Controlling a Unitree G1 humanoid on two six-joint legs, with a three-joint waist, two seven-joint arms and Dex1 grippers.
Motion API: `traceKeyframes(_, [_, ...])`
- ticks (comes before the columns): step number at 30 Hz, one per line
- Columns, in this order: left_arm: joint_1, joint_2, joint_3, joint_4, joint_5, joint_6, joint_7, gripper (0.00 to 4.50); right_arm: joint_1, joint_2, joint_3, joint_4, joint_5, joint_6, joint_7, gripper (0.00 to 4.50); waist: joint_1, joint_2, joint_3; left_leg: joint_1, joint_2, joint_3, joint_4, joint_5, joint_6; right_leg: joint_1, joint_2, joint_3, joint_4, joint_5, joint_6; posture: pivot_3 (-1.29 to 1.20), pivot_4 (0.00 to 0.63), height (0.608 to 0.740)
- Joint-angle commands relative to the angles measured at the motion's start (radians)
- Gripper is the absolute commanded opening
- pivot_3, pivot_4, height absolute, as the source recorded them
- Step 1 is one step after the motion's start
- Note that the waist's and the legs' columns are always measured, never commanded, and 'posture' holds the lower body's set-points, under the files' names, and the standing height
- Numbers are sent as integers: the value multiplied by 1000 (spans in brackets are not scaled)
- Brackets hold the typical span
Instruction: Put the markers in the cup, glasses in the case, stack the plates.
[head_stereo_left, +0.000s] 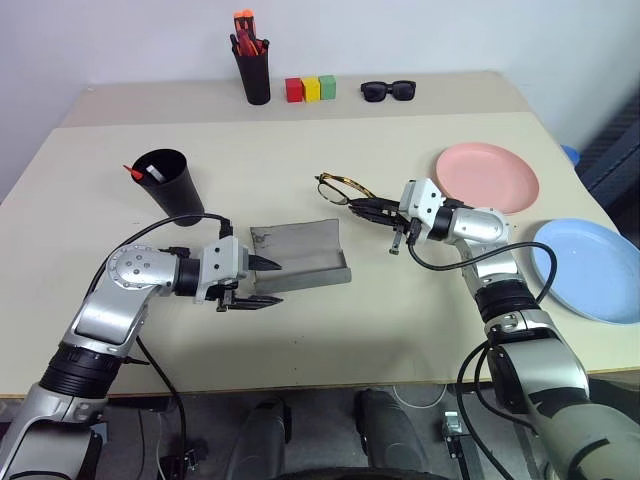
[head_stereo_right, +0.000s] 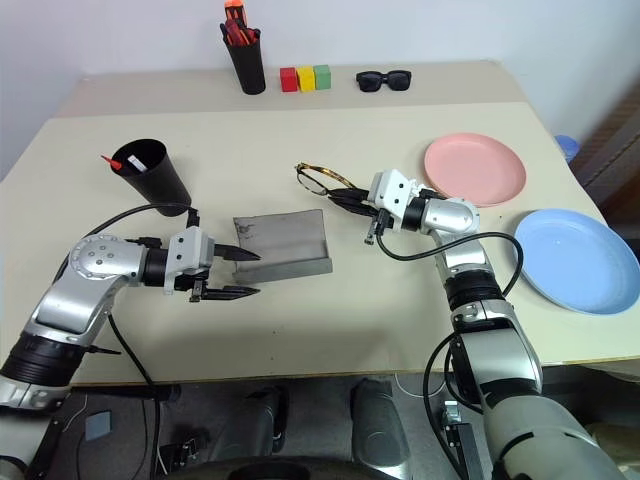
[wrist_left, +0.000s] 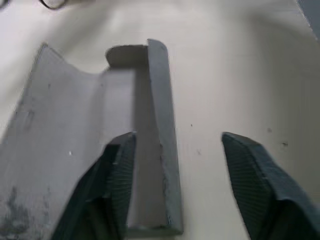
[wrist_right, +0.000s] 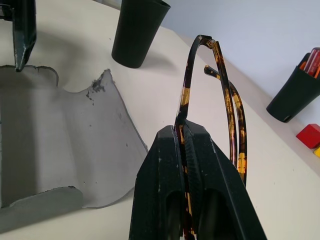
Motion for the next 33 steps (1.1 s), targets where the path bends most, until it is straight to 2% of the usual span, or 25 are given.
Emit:
traceKeyframes(1, [-21,-16,83,-69,-48,26,75,2756,-17,-11,3,-75,43,49,55,0,0,0,0,0,0,0,0,0,0,0,0,0,0,0,0,0,150,740])
traceKeyframes(4, [-5,-22,164,-164,-153,176,151,2756,7,-22,14,-130,65,116,109,0,0,0,0,0,0,0,0,0,0,0,0,0,0,0,0,0,150,740])
traceKeyframes(8, [232,-27,304,-358,-254,267,238,2756,70,-22,52,-270,113,260,180,0,-7,0,0,0,0,0,-1,0,0,-1,0,1,0,0,1,0,150,740])
traceKeyframes(13, [497,4,369,-479,-315,340,240,2756,117,27,100,-372,138,389,189,0,1,0,0,1,1,1,0,-1,1,-2,1,2,2,-1,0,0,150,740])
traceKeyframes(22, [653,20,411,-532,-293,319,272,2756,121,131,120,-395,162,465,146,0,24,-1,0,2,1,0,2,0,0,0,1,1,3,-3,-5,0,150,740])
traceKeyframes(29, [682,20,424,-552,-295,302,285,2756,103,176,119,-306,123,368,101,0,23,-1,0,2,1,0,1,0,0,0,1,1,3,-3,-5,0,150,740])
traceKeyframes(33, [703,26,446,-557,-295,288,284,2756,98,150,143,-253,92,316,148,0,23,0,0,2,1,0,1,0,0,0,1,1,3,-3,-5,0,150,740])
